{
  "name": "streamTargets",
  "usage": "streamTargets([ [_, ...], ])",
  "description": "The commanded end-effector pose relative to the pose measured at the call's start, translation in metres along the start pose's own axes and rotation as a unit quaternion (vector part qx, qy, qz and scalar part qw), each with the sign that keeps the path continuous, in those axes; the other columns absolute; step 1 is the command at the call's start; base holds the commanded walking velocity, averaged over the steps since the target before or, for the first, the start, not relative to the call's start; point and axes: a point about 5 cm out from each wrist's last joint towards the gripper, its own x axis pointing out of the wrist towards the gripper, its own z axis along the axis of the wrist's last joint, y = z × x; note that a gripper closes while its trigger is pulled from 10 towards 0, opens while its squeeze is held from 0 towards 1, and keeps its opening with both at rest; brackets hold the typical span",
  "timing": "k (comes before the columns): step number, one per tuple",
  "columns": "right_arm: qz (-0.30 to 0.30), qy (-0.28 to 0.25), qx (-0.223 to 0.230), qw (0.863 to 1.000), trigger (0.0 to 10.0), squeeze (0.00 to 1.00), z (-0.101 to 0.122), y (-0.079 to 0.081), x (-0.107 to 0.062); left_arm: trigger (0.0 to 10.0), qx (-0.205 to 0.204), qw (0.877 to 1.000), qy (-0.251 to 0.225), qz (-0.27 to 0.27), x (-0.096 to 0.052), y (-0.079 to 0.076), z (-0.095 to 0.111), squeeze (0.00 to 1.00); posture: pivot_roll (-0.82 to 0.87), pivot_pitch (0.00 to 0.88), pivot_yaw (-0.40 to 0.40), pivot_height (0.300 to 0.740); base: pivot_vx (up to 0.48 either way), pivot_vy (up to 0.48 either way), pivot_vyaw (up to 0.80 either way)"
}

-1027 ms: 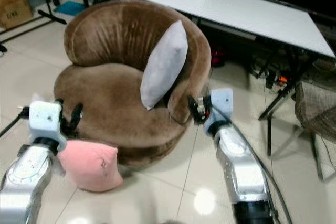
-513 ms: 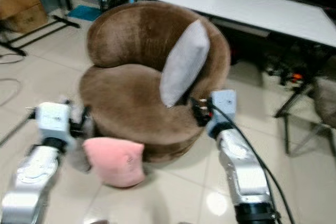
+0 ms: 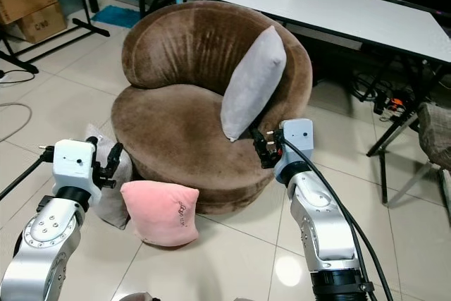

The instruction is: Move the pillow to the sofa from floor

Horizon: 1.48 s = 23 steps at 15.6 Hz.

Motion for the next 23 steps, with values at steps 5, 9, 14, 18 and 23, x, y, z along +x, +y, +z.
streamTargets([
  [5,0.047,0.006,-0.027,0.998,10.0,0.0,-0.002,0.008,-0.006,10.0,-0.004,1.0,-0.006,-0.009,-0.001,-0.002,0.004,0.0,0.03,0.0,-0.083,0.74,0.0,0.0,0.27],
  [9,0.09,0.009,-0.037,0.995,10.0,0.0,-0.004,0.019,-0.007,10.0,-0.008,1.0,-0.008,-0.007,-0.002,0.0,0.005,0.0,0.04,0.0,-0.088,0.74,0.291,0.0,0.8],
  [14,0.076,0.01,-0.03,0.997,10.0,0.0,-0.005,0.016,-0.004,10.0,-0.007,1.0,-0.009,-0.005,-0.004,0.002,0.005,0.0,0.05,0.0,-0.093,0.74,0.311,0.0,0.64],
  [18,0.075,0.01,-0.026,0.997,10.0,0.0,-0.006,0.014,-0.005,10.0,-0.006,1.0,-0.009,-0.008,-0.004,0.002,0.005,0.0,0.04,0.0,-0.086,0.74,0.313,0.0,0.0],
  [23,0.059,0.008,-0.021,0.998,10.0,0.0,-0.008,0.008,-0.007,10.0,-0.005,1.0,-0.008,-0.01,-0.004,0.002,0.004,0.0,0.04,0.0,-0.084,0.74,0.313,0.0,0.0],
])
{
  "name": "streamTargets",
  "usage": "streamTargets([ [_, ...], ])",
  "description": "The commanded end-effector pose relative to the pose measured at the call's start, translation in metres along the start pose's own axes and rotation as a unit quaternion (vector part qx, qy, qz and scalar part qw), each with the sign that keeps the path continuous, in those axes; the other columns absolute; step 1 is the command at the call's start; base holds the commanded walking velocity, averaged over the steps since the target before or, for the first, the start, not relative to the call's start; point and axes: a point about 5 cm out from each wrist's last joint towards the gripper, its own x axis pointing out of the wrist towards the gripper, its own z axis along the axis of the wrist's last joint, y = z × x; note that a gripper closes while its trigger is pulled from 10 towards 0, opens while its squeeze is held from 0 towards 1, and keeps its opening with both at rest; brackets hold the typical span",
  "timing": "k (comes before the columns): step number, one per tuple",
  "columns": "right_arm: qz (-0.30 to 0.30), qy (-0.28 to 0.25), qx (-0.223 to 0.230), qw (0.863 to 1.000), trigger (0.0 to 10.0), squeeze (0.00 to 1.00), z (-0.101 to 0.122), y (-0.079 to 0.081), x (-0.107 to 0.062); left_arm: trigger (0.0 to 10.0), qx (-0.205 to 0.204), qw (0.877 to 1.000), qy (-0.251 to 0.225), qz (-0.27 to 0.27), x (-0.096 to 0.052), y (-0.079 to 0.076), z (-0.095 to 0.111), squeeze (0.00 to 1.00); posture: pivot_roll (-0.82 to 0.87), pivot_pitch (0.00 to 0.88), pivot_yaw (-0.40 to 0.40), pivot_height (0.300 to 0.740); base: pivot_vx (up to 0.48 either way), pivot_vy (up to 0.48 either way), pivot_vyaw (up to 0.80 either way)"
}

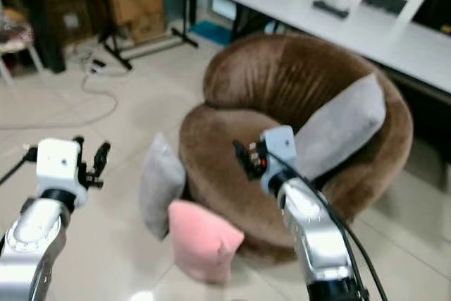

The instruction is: Move the pillow to the sofa from floor

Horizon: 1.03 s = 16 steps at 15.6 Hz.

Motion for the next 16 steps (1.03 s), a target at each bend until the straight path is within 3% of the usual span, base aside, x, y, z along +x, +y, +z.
streamTargets([
  [1,-0.024,-0.005,0.002,1.0,10.0,0.0,0.001,-0.012,-0.004,10.0,-0.005,1.0,-0.003,-0.016,0.0,-0.009,0.001,0.0,0.05,0.0,-0.083,0.74,0.307,0.0,0.0],
  [6,-0.051,-0.013,0.006,0.999,10.0,0.0,0.0,-0.018,-0.007,10.0,-0.004,1.0,-0.003,-0.014,0.0,-0.009,0.0,0.0,0.04,0.0,-0.08,0.74,0.302,0.0,0.0],
  [9,-0.06,-0.015,0.006,0.998,10.0,0.0,-0.002,-0.02,-0.009,10.0,0.013,0.999,-0.009,-0.031,0.003,-0.008,0.001,0.0,0.04,0.0,-0.032,0.74,0.259,0.0,0.0],
  [14,-0.079,-0.018,0.019,0.997,10.0,0.0,-0.009,-0.019,-0.014,10.0,0.012,0.998,-0.029,-0.049,0.006,-0.003,0.003,0.0,0.05,0.0,0.02,0.74,0.0,0.0,0.0],
  [16,-0.083,-0.017,0.027,0.996,10.0,0.0,-0.013,-0.018,-0.016,10.0,0.01,0.998,-0.028,-0.052,0.005,-0.004,-0.002,0.0,0.04,0.0,0.018,0.72,0.0,0.0,0.0],
])
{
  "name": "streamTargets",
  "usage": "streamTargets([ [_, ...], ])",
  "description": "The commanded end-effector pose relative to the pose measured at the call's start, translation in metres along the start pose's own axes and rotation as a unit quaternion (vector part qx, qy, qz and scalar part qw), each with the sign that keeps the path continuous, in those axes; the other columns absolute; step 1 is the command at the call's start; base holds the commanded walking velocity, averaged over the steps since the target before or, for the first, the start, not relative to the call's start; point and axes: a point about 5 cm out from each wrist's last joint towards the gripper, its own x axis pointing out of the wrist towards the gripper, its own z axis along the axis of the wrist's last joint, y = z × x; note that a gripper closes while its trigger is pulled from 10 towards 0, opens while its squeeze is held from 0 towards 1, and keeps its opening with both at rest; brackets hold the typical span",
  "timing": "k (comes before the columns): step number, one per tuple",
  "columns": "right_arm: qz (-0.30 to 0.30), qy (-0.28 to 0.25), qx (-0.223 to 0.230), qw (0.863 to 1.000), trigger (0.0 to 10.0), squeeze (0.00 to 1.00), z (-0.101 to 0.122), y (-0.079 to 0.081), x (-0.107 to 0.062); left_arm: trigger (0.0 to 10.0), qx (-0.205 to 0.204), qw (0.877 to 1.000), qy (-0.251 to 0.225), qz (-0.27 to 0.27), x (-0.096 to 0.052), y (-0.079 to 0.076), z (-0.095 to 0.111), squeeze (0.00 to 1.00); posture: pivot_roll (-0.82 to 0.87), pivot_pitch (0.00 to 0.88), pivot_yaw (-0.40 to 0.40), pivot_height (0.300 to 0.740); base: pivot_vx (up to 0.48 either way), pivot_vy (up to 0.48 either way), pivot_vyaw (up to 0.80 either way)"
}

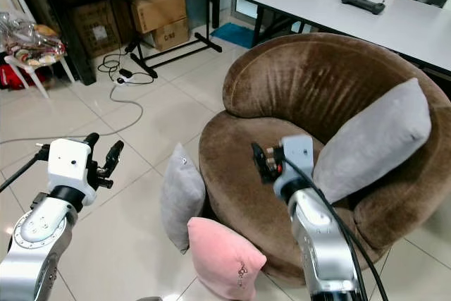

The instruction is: Move the pillow to the sofa from floor

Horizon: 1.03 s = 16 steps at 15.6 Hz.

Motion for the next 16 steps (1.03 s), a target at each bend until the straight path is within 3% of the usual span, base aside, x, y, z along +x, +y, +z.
streamTargets([
  [1,-0.008,-0.017,0.0,1.0,10.0,0.0,0.006,-0.003,0.0,10.0,-0.001,1.0,-0.004,-0.003,0.0,0.0,0.001,0.0,0.04,0.0,0.015,0.715,0.0,0.0,0.0],
  [11,-0.007,-0.026,-0.015,1.0,10.0,0.0,0.014,-0.004,0.004,10.0,-0.017,1.0,-0.004,-0.002,0.0,-0.007,-0.004,0.0,0.03,0.0,-0.037,0.625,0.0,0.0,0.0],
  [16,-0.002,-0.027,-0.025,0.999,10.0,0.0,0.017,-0.006,0.005,10.0,-0.029,1.0,-0.011,0.002,-0.001,-0.009,-0.005,0.0,0.02,0.0,-0.055,0.62,0.0,0.0,0.0],
])
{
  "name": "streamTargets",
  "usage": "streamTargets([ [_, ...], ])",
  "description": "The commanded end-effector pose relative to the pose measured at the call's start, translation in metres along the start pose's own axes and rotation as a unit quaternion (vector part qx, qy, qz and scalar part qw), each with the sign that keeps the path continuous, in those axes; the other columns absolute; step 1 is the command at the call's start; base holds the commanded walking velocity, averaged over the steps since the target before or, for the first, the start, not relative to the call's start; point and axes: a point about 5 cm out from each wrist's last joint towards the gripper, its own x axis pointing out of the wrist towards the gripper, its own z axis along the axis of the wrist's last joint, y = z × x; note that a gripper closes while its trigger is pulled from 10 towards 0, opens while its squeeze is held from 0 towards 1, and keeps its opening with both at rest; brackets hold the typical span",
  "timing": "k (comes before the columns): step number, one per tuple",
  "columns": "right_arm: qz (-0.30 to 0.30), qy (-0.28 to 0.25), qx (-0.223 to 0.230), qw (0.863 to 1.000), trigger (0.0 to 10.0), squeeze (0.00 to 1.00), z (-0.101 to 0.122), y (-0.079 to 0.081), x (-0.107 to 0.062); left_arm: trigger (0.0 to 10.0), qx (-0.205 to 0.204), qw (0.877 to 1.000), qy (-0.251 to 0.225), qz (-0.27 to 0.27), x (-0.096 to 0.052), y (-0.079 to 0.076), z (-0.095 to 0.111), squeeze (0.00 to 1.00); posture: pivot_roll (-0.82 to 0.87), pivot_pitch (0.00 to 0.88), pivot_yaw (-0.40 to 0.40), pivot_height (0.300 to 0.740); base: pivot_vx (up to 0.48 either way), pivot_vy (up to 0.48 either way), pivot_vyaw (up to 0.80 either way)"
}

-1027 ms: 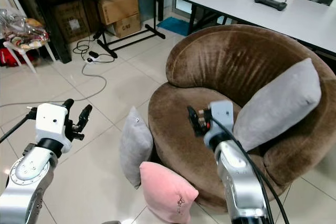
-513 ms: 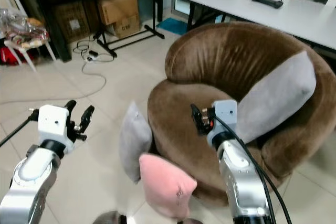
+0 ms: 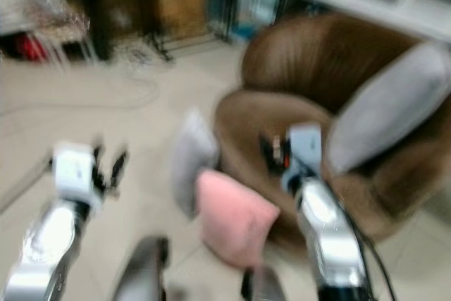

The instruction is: Move the pillow to the sofa from floor

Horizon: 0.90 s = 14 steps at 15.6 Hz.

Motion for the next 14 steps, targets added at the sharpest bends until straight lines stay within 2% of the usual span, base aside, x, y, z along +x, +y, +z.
streamTargets([
  [1,0.003,-0.009,-0.009,1.0,10.0,0.0,0.0064,-0.0005,0.0022,10.0,0.006,0.999,-0.033,0.002,0.0062,0.0011,0.0155,0.0,0.02,0.0,-0.055,0.62,0.0,0.0,0.0],
  [5,0.008,-0.008,-0.011,1.0,10.0,0.0,0.0076,0.0001,0.0037,10.0,-0.002,0.999,-0.036,0.005,0.0065,0.0003,0.0159,0.0,0.02,0.0,-0.066,0.62,0.0,0.0,0.0],
  [14,0.019,-0.008,-0.024,1.0,10.0,0.0,0.0073,0.0048,0.0068,10.0,-0.006,0.999,-0.038,0.007,0.0055,0.0019,0.0159,0.0,0.03,0.0,-0.073,0.62,0.343,0.0,0.0],
])
